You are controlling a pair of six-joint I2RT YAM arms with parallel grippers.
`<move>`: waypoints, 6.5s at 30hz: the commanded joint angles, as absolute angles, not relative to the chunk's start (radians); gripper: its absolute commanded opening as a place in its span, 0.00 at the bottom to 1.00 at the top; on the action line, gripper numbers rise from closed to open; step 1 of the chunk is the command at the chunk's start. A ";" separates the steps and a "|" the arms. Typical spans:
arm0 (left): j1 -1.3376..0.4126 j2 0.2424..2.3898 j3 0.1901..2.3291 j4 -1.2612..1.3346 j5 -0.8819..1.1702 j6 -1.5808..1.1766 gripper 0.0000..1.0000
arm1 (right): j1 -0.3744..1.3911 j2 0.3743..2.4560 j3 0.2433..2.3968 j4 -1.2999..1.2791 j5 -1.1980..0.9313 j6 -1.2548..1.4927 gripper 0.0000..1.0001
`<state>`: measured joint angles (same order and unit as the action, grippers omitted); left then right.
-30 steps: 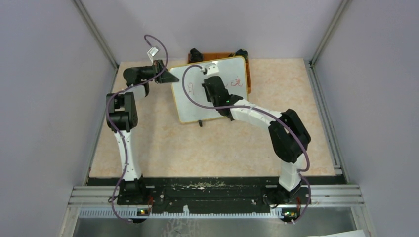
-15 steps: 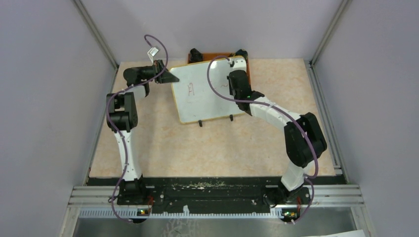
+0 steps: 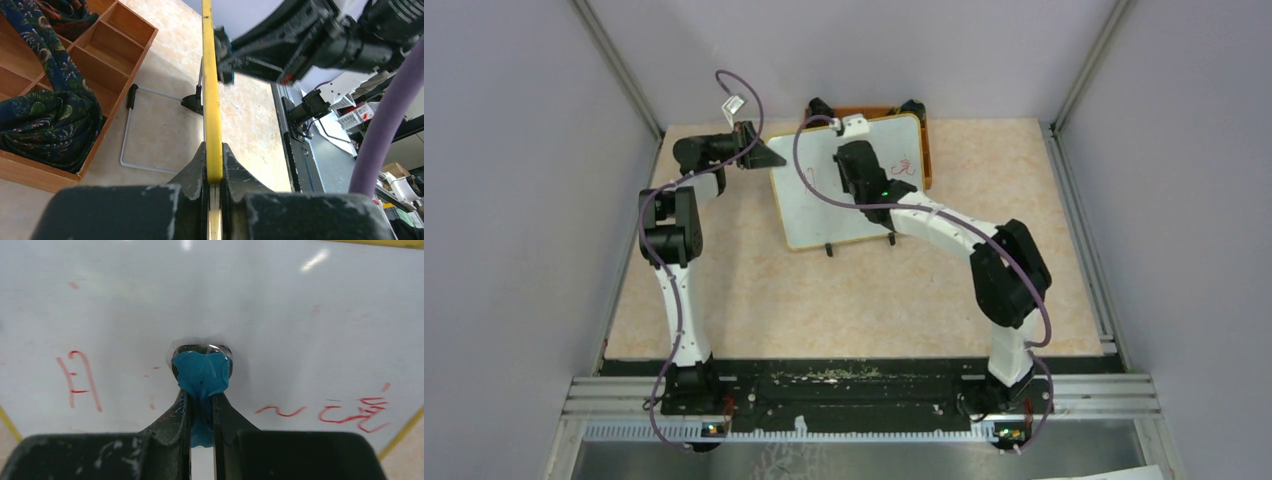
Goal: Erase the whiteboard
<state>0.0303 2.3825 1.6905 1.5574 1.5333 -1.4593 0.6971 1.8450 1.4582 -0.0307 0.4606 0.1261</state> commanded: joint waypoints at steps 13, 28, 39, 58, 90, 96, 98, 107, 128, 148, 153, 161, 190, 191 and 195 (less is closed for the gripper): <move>0.013 2.365 1.676 1.790 1.799 -1.469 0.00 | 0.849 2.047 1.702 -0.064 0.525 0.088 0.00; 0.013 2.365 1.685 1.790 1.800 -1.470 0.00 | 0.643 1.829 1.470 -0.011 0.538 0.098 0.00; 0.012 2.373 1.693 1.791 1.800 -1.474 0.00 | 0.576 1.752 1.391 0.009 0.463 0.110 0.00; 0.000 2.371 1.692 1.790 1.800 -1.479 0.00 | 0.830 2.020 1.705 -0.064 0.470 0.062 0.00; -0.010 2.368 1.695 1.791 1.801 -1.482 0.00 | 0.745 1.980 1.641 -0.102 0.651 0.074 0.00; -0.011 2.374 1.695 1.790 1.801 -1.479 0.00 | 0.706 1.912 1.581 -0.087 0.638 0.072 0.00; -0.011 2.375 1.695 1.790 1.801 -1.480 0.00 | 0.710 1.911 1.585 -0.091 0.599 0.090 0.00; -0.010 2.371 1.689 1.790 1.800 -1.480 0.00 | 0.865 2.067 1.726 -0.111 0.589 0.062 0.00; -0.012 2.365 1.674 1.790 1.801 -1.471 0.00 | 0.849 2.084 1.708 -0.119 0.614 0.079 0.00; -0.009 2.373 1.688 1.790 1.801 -1.480 0.00 | 0.691 1.869 1.482 -0.045 0.537 0.110 0.00; -0.009 2.373 1.687 1.791 1.801 -1.481 0.00 | 0.790 1.970 1.608 -0.076 0.553 0.087 0.00; -0.010 2.372 1.681 1.790 1.801 -1.479 0.00 | 0.919 2.136 1.831 -0.143 0.576 0.050 0.00; -0.008 2.368 1.689 1.790 1.801 -1.482 0.00 | 0.675 1.787 1.345 0.003 0.622 0.067 0.00; -0.008 2.369 1.689 1.790 1.801 -1.482 0.00 | 0.677 1.788 1.350 0.000 0.602 0.074 0.00; -0.009 2.370 1.685 1.790 1.801 -1.479 0.00 | 0.715 1.826 1.390 -0.003 0.570 0.094 0.00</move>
<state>0.0048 2.3825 1.6787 1.5570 1.5192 -1.4418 0.6910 1.8206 1.3487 -0.0376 0.5735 0.0700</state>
